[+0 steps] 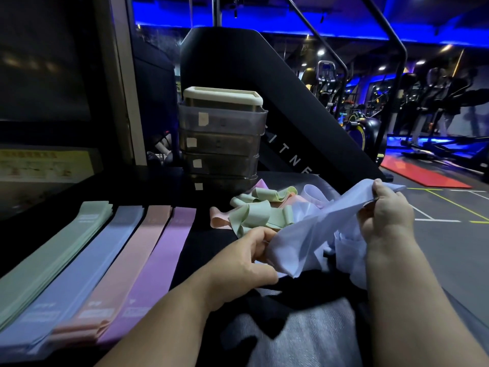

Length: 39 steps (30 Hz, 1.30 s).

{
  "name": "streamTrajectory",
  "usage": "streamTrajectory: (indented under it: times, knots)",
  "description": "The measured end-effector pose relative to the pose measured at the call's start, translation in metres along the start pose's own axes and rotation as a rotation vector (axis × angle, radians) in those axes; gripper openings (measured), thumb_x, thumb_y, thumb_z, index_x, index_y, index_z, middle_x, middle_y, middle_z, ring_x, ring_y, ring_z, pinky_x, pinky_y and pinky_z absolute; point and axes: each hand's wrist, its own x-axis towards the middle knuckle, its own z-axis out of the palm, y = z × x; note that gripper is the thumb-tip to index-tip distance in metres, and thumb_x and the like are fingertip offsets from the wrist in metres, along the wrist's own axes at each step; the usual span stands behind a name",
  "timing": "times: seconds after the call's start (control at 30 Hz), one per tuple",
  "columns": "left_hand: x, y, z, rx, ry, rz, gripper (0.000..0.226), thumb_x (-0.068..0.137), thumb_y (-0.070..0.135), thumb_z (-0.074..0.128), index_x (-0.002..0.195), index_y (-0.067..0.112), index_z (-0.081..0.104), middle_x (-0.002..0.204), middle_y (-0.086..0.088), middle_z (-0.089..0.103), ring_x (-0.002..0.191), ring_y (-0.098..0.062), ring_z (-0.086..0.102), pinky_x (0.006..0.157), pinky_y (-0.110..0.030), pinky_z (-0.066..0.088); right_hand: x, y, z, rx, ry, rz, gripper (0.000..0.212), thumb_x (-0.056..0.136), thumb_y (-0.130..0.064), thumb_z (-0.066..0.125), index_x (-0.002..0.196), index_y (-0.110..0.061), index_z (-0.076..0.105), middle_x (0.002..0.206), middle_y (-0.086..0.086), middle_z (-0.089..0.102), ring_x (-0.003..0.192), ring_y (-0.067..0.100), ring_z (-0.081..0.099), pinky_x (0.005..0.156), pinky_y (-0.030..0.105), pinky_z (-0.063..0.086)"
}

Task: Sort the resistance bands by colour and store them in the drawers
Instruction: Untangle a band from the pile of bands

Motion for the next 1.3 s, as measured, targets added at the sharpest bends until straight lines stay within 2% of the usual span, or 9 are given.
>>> streamTrajectory:
  times: [0.2, 0.47, 0.6, 0.77, 0.9, 1.0, 1.1, 1.23, 1.3]
  knots:
    - [0.011, -0.010, -0.002, 0.060, 0.313, 0.042, 0.026, 0.077, 0.006, 0.072, 0.098, 0.019, 0.063, 0.096, -0.004, 0.073, 0.089, -0.016, 0.065, 0.088, -0.033, 0.051, -0.004, 0.000, 0.002, -0.071, -0.003, -0.009, 0.006, 0.100, -0.014, 0.052, 0.105, -0.014, 0.055, 0.086, -0.002, 0.060, 0.061, -0.002, 0.061, 0.049, 0.013, 0.049]
    - [0.015, -0.013, -0.006, 0.283, 0.711, 0.064, 0.014, 0.080, 0.008, 0.069, 0.082, 0.020, 0.063, 0.079, 0.005, 0.069, 0.067, -0.007, 0.062, 0.067, -0.019, 0.050, -0.006, 0.005, 0.005, -0.049, -0.088, 0.006, 0.013, 0.100, -0.012, 0.051, 0.089, -0.018, 0.056, 0.081, 0.000, 0.063, 0.057, 0.000, 0.065, 0.053, 0.018, 0.052]
    - [0.014, -0.012, -0.013, 0.359, 0.871, 0.089, 0.020, 0.076, 0.008, 0.064, 0.070, 0.020, 0.050, 0.066, -0.001, 0.063, 0.065, -0.028, 0.065, 0.064, -0.041, 0.055, -0.006, 0.006, 0.006, -0.040, -0.108, -0.015, 0.015, 0.100, -0.011, 0.050, 0.088, -0.017, 0.056, 0.079, 0.000, 0.065, 0.060, 0.002, 0.066, 0.054, 0.019, 0.054]
    - [0.012, -0.015, -0.013, 0.380, 0.826, 0.099, 0.017, 0.075, 0.015, 0.057, 0.070, 0.027, 0.044, 0.070, -0.005, 0.061, 0.067, -0.030, 0.063, 0.062, -0.050, 0.056, -0.004, 0.010, 0.005, -0.038, -0.113, -0.016, 0.012, 0.100, -0.010, 0.050, 0.090, -0.016, 0.056, 0.080, 0.000, 0.066, 0.061, 0.003, 0.066, 0.055, 0.020, 0.054]
    - [0.013, -0.012, -0.010, 0.292, 0.733, 0.116, 0.021, 0.086, 0.002, 0.054, 0.088, 0.023, 0.052, 0.102, -0.004, 0.059, 0.079, -0.020, 0.067, 0.062, -0.021, 0.055, -0.004, 0.011, 0.006, -0.062, -0.104, -0.020, 0.010, 0.099, -0.013, 0.052, 0.091, -0.017, 0.056, 0.083, 0.001, 0.063, 0.060, 0.002, 0.064, 0.054, 0.018, 0.053]
    - [0.013, -0.011, -0.010, 0.265, 0.634, 0.129, 0.027, 0.088, 0.003, 0.055, 0.100, 0.027, 0.054, 0.116, 0.002, 0.056, 0.088, -0.008, 0.063, 0.074, -0.019, 0.054, -0.005, 0.010, 0.006, -0.054, -0.106, -0.012, 0.010, 0.100, -0.012, 0.051, 0.092, -0.017, 0.056, 0.083, 0.001, 0.064, 0.058, 0.001, 0.065, 0.053, 0.017, 0.052]
    - [0.012, -0.010, -0.010, 0.225, 0.581, 0.151, 0.029, 0.084, 0.007, 0.065, 0.100, 0.031, 0.056, 0.117, 0.003, 0.057, 0.088, -0.002, 0.061, 0.072, -0.011, 0.048, -0.005, 0.008, 0.006, -0.018, -0.100, 0.004, 0.011, 0.100, -0.012, 0.049, 0.093, -0.018, 0.056, 0.085, 0.000, 0.064, 0.060, 0.000, 0.066, 0.053, 0.018, 0.052]
    - [0.011, -0.008, -0.008, 0.010, 0.553, 0.135, 0.041, 0.058, 0.035, 0.074, 0.096, 0.033, 0.060, 0.111, 0.000, 0.060, 0.095, -0.012, 0.062, 0.085, -0.029, 0.052, -0.004, 0.007, 0.006, -0.009, -0.067, 0.017, 0.012, 0.101, -0.013, 0.048, 0.093, -0.019, 0.054, 0.084, -0.001, 0.062, 0.055, -0.003, 0.064, 0.049, 0.016, 0.050]
    - [0.010, -0.007, -0.007, -0.088, 0.531, 0.125, 0.050, 0.050, 0.043, 0.073, 0.097, 0.029, 0.062, 0.109, -0.001, 0.060, 0.091, -0.010, 0.060, 0.082, -0.027, 0.050, -0.005, 0.007, 0.006, -0.025, -0.048, 0.016, 0.009, 0.102, -0.013, 0.047, 0.098, -0.019, 0.054, 0.082, -0.001, 0.059, 0.050, -0.005, 0.061, 0.047, 0.014, 0.049]
